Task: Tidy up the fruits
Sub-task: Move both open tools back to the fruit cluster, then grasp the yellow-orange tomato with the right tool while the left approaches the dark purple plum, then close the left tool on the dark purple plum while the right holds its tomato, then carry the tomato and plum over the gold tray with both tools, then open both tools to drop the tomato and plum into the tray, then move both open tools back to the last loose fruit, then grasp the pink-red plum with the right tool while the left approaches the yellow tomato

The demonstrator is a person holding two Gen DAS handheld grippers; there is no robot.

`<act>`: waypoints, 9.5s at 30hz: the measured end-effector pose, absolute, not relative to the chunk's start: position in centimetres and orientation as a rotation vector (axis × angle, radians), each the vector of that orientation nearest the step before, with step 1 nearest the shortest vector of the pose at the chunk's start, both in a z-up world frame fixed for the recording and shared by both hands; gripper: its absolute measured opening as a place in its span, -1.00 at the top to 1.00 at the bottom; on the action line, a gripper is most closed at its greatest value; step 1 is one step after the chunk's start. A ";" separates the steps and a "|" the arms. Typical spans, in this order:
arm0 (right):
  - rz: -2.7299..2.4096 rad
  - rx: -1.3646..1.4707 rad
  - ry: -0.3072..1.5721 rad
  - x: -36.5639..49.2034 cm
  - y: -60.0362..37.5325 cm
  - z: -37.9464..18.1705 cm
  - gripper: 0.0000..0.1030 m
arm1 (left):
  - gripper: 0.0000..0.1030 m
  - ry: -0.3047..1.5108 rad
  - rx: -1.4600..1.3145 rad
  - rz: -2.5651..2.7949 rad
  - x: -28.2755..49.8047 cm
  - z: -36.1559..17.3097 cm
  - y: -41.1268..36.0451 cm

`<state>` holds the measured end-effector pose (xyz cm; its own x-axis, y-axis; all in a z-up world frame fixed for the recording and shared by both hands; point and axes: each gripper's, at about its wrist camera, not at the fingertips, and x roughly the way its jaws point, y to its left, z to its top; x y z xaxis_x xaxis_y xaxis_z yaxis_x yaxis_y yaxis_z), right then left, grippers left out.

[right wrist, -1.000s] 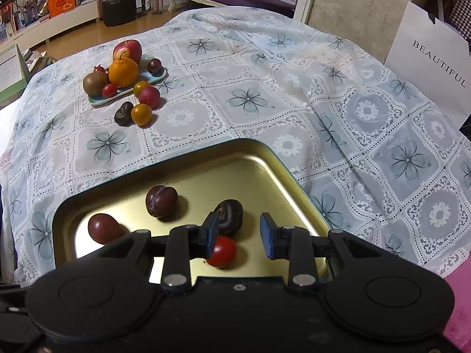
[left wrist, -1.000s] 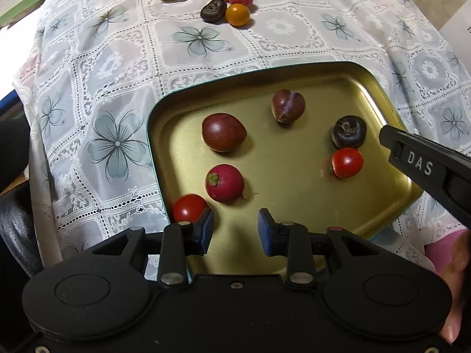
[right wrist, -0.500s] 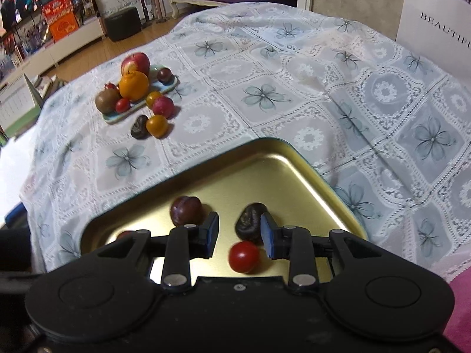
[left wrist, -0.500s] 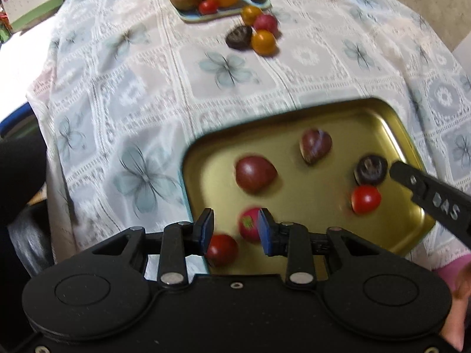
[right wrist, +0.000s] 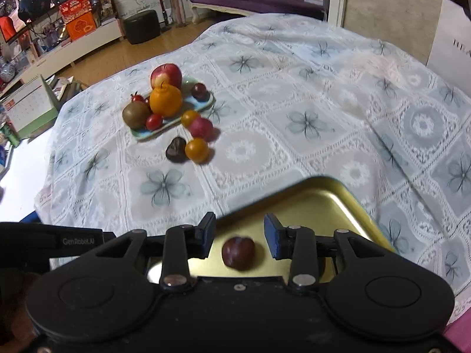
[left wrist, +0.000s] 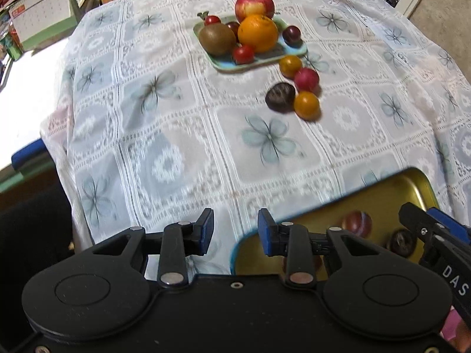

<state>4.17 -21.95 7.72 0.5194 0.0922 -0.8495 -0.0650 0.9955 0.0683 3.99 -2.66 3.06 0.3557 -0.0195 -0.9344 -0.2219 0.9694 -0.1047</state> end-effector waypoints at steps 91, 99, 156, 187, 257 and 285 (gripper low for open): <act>0.134 0.236 1.211 20.0 -26.6 -1.0 0.27 | 0.17 1.175 -0.103 0.090 21.2 -4.6 -6.6; 0.131 0.218 1.213 19.9 -26.6 -0.5 0.27 | 0.77 1.179 -0.184 0.046 17.3 -0.7 -5.3; 0.048 0.224 1.170 3.8 -27.5 6.6 0.27 | 0.09 1.225 -0.230 -0.024 2.8 3.3 -8.6; -0.110 0.081 1.115 -0.6 -29.4 6.8 0.25 | 0.13 1.275 -0.148 -0.077 -4.5 1.9 -13.1; 0.195 0.005 1.197 16.5 -17.4 5.9 0.19 | 0.13 1.265 -0.113 0.140 14.1 2.8 0.2; 0.175 0.054 1.215 26.0 -15.9 -3.1 0.22 | 0.13 1.269 -0.206 0.159 17.8 1.0 2.5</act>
<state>26.02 -15.93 -3.07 0.3367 0.1629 -0.9274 -0.1055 0.9853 0.1347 17.80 2.49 0.95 0.2899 0.0046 -0.9570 -0.2312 0.9707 -0.0653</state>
